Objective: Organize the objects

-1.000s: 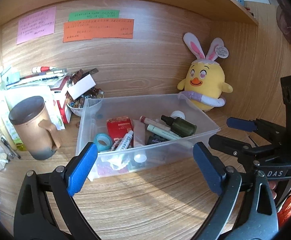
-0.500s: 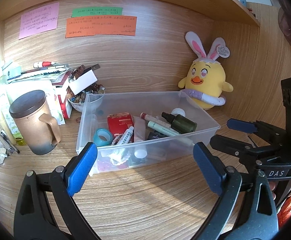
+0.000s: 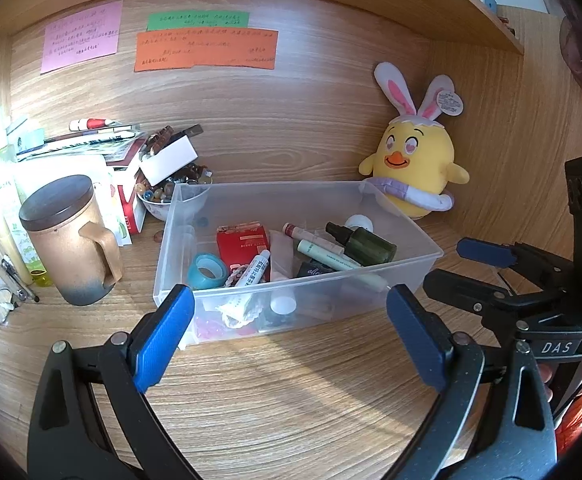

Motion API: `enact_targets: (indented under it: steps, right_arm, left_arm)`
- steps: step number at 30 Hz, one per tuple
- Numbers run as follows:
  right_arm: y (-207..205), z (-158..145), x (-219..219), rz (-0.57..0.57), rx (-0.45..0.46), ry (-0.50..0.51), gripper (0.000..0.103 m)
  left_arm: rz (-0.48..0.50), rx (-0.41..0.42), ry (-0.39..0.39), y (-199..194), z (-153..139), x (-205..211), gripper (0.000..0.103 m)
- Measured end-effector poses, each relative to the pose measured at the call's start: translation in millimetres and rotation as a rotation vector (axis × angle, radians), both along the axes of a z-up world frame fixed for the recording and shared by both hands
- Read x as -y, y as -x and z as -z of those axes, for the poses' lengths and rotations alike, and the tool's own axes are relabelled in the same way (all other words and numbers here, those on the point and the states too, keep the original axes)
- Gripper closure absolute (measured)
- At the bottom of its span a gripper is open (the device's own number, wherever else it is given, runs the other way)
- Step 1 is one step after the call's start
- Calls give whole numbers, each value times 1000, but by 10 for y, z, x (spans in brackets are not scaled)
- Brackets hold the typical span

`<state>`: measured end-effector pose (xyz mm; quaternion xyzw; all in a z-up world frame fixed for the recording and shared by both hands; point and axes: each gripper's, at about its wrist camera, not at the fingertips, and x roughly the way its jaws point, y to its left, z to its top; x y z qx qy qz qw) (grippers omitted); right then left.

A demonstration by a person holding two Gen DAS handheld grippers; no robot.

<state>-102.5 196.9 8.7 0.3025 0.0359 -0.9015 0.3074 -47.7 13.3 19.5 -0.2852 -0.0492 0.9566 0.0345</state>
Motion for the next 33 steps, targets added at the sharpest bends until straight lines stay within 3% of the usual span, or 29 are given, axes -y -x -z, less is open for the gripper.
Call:
enact_targets:
  steps: [33]
  right_arm:
    - [-25,1,29,3,-1,-4,18]
  left_arm:
    - [-1,6,-20,-10,5,-7,5]
